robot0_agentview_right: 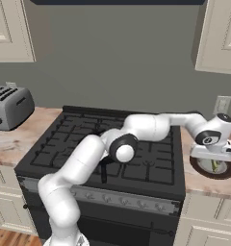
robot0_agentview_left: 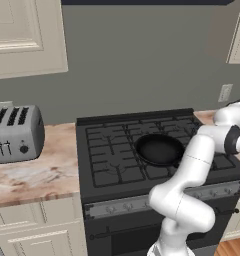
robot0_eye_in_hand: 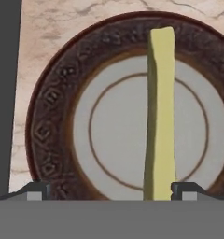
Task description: Pick up the butter stick and place it in the pan. Then turn on the burner for the pan.
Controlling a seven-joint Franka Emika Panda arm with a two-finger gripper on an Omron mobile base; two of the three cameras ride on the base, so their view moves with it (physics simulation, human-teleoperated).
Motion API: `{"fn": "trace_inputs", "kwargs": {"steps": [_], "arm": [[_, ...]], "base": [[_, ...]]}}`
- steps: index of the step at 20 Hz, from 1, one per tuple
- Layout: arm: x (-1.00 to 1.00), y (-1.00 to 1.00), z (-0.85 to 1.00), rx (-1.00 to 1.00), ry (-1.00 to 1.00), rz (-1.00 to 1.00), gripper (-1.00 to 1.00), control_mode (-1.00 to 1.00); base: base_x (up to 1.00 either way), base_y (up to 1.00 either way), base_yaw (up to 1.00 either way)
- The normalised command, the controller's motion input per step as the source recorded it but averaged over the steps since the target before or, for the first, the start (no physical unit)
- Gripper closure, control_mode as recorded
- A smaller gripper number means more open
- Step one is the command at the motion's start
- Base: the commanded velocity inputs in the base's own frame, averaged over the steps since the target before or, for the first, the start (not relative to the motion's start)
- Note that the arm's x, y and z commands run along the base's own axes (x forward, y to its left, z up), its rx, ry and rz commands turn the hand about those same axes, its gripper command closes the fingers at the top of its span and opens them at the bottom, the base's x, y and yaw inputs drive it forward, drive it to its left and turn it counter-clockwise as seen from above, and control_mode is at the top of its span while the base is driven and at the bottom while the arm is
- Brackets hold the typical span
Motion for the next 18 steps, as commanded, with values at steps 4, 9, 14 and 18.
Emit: {"fn": "trace_inputs", "kwargs": {"steps": [4, 9, 14, 18], "arm": [[0.07, -0.13, -0.1, 0.0, 0.0, -0.01, -1.0, -1.0], [0.06, -0.12, -0.12, 0.0, 0.0, 0.0, -1.0, -1.0], [0.09, -0.08, -0.13, 0.0, 0.0, 0.0, -1.0, -1.0], [0.04, 0.0, -0.23, 0.0, 0.0, 0.0, -1.0, -1.0]], "base": [[0.0, 0.0, 0.0], [0.0, 0.0, 0.0], [0.0, 0.0, 0.0], [0.0, 0.0, 0.0]]}}
